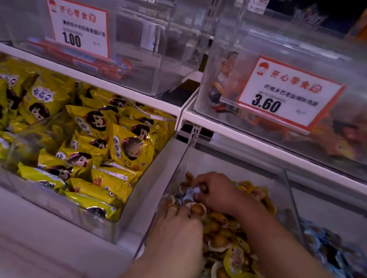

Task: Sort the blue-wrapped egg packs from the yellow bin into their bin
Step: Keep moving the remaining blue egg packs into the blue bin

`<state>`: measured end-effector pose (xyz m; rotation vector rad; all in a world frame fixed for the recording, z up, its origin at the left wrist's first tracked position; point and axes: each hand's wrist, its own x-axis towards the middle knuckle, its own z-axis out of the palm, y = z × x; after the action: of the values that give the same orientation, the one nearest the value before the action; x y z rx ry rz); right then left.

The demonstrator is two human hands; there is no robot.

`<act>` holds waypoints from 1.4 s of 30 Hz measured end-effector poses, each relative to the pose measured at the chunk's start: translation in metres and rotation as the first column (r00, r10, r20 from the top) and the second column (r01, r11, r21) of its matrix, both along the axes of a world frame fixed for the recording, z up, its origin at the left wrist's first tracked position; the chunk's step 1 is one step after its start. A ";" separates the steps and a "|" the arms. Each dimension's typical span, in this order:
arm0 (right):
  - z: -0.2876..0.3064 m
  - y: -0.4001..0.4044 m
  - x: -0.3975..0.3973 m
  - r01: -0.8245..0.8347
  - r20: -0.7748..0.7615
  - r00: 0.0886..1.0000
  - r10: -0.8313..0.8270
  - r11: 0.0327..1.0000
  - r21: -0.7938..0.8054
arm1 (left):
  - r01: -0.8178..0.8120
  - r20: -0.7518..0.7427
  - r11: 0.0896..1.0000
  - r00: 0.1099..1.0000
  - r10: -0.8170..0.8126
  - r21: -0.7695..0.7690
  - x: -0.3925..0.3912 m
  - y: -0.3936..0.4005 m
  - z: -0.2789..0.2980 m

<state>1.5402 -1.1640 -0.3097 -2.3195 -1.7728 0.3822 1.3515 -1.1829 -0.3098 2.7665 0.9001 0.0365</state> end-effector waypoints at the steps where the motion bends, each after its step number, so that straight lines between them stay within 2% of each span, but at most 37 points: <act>1: 0.001 -0.002 0.001 0.018 0.004 1.000 -0.018 0.999 0.032 | -0.009 0.033 1.000 0.999 0.009 -0.002 0.001 0.000 0.000; 5: 0.019 -0.017 0.009 0.147 -0.160 0.982 -0.104 0.944 0.294 | -0.057 0.334 0.996 0.939 0.075 -0.064 -0.001 0.007 0.000; 7: 0.033 -0.027 0.009 0.249 -0.318 0.939 -0.133 0.899 0.360 | -0.062 0.516 0.982 0.844 0.147 -0.177 0.000 0.011 -0.001; 9: 0.043 -0.041 0.002 0.406 -0.566 0.812 -0.140 0.833 0.377 | -0.038 0.652 0.939 0.711 0.265 -0.341 0.003 0.011 -0.001; 10: 0.047 -0.050 -0.003 0.488 -0.699 0.705 -0.120 0.797 0.356 | -0.015 0.677 0.885 0.639 0.366 -0.465 0.005 0.010 0.001; 11: 0.048 -0.059 -0.008 0.543 -0.804 0.589 -0.086 0.779 0.314 | 0.016 0.660 0.794 0.566 0.494 -0.608 0.008 0.008 0.005; 13: 0.048 -0.081 -0.022 0.547 -0.908 0.418 -0.034 0.807 0.222 | 0.156 0.520 0.505 0.416 0.746 -0.849 0.015 0.007 0.011; 14: 0.046 -0.091 -0.030 0.515 -0.926 0.378 -0.019 0.835 0.193 | 0.248 0.434 0.361 0.394 0.810 -0.899 0.019 0.006 0.015; 15: 0.044 -0.100 -0.037 0.482 -0.935 0.355 -0.007 0.858 0.176 | 0.319 0.390 0.271 0.412 0.824 -0.908 0.021 0.004 0.018; 16: 0.042 -0.107 -0.045 0.464 -0.937 0.350 -0.001 0.869 0.172 | 0.353 0.405 0.257 0.454 0.794 -0.900 0.024 0.001 0.019; 18: 0.039 -0.118 -0.054 0.485 -0.904 0.426 -0.021 0.849 0.209 | 0.337 0.500 0.371 0.521 0.692 -0.865 0.028 -0.006 0.017; 20: 0.037 -0.124 -0.059 0.570 -0.853 0.515 -0.084 0.777 0.267 | 0.273 0.561 0.494 0.493 0.666 -0.826 0.031 -0.014 0.012; 21: 0.035 -0.126 -0.062 0.636 -0.856 0.505 -0.115 0.720 0.278 | 0.253 0.568 0.511 0.445 0.692 -0.821 0.033 -0.016 0.011; 22: 0.033 -0.129 -0.064 0.716 -0.891 0.435 -0.131 0.650 0.254 | 0.229 0.573 0.526 0.385 0.723 -0.819 0.035 -0.019 0.010; 23: 0.033 -0.131 -0.068 0.786 -0.948 0.301 -0.104 0.590 0.185 | 0.190 0.604 0.575 0.330 0.726 -0.795 0.036 -0.022 0.010; 24: 0.033 -0.133 -0.073 0.821 -0.993 0.113 -0.033 0.566 0.075 | 0.150 0.672 0.663 0.308 0.673 -0.733 0.036 -0.026 0.011; 25: 0.037 -0.133 -0.079 0.801 -0.993 -0.099 0.060 0.598 -0.044 | 0.127 0.752 0.762 0.325 0.573 -0.635 0.036 -0.032 0.014; 26: 0.041 -0.134 -0.084 0.746 -0.954 -0.274 0.120 0.652 -0.132 | 0.127 0.817 0.846 0.368 0.444 -0.518 0.037 -0.039 0.016; 27: 0.048 -0.135 -0.088 0.698 -0.909 -0.386 0.157 0.694 -0.177 | 0.139 0.852 0.910 0.430 0.300 -0.390 0.039 -0.047 0.017; 28: 0.053 -0.136 -0.089 0.673 -0.877 -0.444 0.184 0.715 -0.191 | 0.139 0.857 0.957 0.491 0.156 -0.254 0.041 -0.053 0.016; 30: 0.060 -0.139 -0.085 0.666 -0.866 -0.450 0.216 0.727 -0.165 | 0.117 0.818 0.992 0.574 -0.028 -0.048 0.047 -0.060 0.016; 31: 0.063 -0.141 -0.082 0.674 -0.883 -0.412 0.223 0.727 -0.131 | 0.114 0.787 0.993 0.615 -0.048 -0.029 0.049 -0.061 0.018; 34: 0.061 -0.154 -0.064 0.742 -0.956 -0.211 0.205 0.670 -0.020 | 0.162 0.700 0.986 0.708 -0.091 -0.035 0.052 -0.057 0.020; 36: 0.060 -0.167 -0.047 0.768 -0.982 -0.061 0.179 0.637 0.068 | 0.273 0.694 0.958 0.706 -0.138 -0.087 0.054 -0.060 0.018; 38: 0.064 -0.183 -0.022 0.822 -0.984 0.043 0.172 0.554 0.132 | 0.347 0.723 0.919 0.682 -0.111 -0.186 0.054 -0.062 0.018; 40: 0.067 -0.200 0.010 0.878 -0.981 0.137 0.136 0.443 0.184 | 0.310 0.728 0.921 0.684 -0.042 -0.238 0.055 -0.057 0.018; 42: 0.064 -0.217 0.047 0.891 -0.961 0.270 -0.067 0.397 0.222 | 0.234 0.676 0.944 0.736 -0.017 -0.232 0.056 -0.047 0.016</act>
<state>1.5868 -1.3814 -0.2461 -1.4014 -0.2955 0.4065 1.4075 -1.2302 -0.2938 2.2339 0.4601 0.7557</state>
